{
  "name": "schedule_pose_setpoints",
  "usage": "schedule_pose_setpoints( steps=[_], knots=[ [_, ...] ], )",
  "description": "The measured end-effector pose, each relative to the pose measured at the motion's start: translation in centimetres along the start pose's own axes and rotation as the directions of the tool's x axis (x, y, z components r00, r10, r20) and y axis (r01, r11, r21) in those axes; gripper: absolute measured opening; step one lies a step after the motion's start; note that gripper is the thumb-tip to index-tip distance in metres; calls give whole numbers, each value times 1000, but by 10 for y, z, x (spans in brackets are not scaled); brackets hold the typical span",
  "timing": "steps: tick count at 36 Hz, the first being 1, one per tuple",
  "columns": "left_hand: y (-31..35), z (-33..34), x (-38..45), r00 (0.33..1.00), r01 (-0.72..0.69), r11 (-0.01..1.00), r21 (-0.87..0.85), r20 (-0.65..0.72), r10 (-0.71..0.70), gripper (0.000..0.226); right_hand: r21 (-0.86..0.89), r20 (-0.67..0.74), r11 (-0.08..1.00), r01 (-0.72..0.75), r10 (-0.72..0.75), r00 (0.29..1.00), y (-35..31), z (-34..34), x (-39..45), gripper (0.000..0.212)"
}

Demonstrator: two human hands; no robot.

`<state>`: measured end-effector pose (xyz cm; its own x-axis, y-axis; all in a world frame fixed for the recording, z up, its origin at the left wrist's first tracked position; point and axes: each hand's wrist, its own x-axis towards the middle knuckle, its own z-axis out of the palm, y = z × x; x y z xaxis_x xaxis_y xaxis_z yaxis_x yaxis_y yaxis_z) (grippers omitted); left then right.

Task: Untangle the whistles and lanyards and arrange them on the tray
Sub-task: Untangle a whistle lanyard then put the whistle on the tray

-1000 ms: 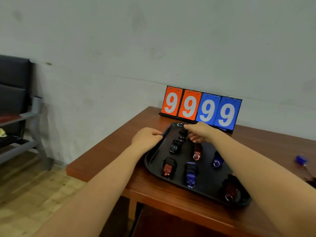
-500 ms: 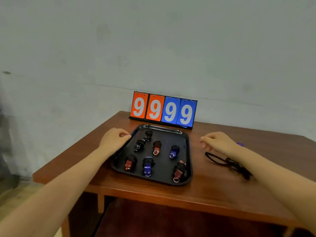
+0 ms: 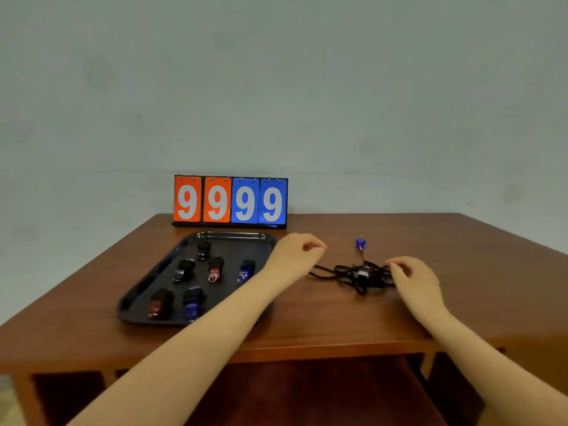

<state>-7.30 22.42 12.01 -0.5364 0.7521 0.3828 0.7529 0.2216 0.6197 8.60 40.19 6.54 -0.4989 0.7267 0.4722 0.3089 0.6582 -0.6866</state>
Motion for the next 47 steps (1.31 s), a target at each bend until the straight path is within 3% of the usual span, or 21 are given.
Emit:
schedule_pose_setpoints(
  steps=[3, 7, 12, 15, 18, 20, 23, 27, 30, 33, 39, 41, 44, 47],
  knots=[
    [13, 31, 12, 999, 31, 999, -18, 27, -31, 23, 31, -51, 998, -61, 63, 997, 10, -4, 7, 17],
    [17, 64, 26, 996, 73, 997, 14, 43, -74, 22, -31, 48, 984, -177, 178, 983, 28, -1, 25, 22],
    [19, 99, 44, 992, 76, 979, 188, 89, -94, 32, -197, 187, 975, -100, 138, 973, 36, 4, 39, 28],
    [20, 111, 57, 984, 104, 954, 280, 113, -140, 44, -271, 242, 961, -51, 120, 963, 40, 3, 43, 20],
    [19, 113, 70, 973, 114, 935, 337, 152, -174, 36, -302, 247, 953, -32, 111, 963, 41, 4, 46, 9],
    [14, 114, 78, 971, 96, 963, 253, 190, -147, 27, -313, 239, 948, -52, 131, 962, 41, 4, 50, 8],
    [4, 111, 79, 981, 115, 989, -94, 165, -99, 24, -331, 222, 941, -71, 151, 963, 44, 5, 55, 11],
    [3, 99, 79, 987, 121, 892, -435, -42, -154, 12, -272, 147, 955, -121, 165, 975, 44, 5, 56, 11],
    [8, 89, 83, 966, 109, 784, -612, -120, -228, 11, -102, 54, 994, -33, 39, 998, 44, 5, 56, 5],
    [8, 84, 86, 956, 82, 738, -670, -155, -247, 15, -6, 58, 990, 138, -137, 989, 36, 10, 63, 8],
    [3, 76, 90, 925, 47, 682, -730, -227, -306, 16, 174, 313, 971, 167, -215, 925, -3, 39, 83, 44],
    [1, 73, 89, 925, 59, 676, -735, -214, -313, 16, 218, 324, 962, 162, -228, 918, -10, 52, 85, 42],
    [-2, 72, 90, 922, 89, 676, -732, -195, -333, 18, 292, 281, 950, 114, -199, 939, -8, 67, 87, 19],
    [-6, 71, 93, 895, 111, 624, -773, -195, -401, 17, 366, 330, 929, 58, -188, 925, -3, 67, 86, 25]
  ],
)
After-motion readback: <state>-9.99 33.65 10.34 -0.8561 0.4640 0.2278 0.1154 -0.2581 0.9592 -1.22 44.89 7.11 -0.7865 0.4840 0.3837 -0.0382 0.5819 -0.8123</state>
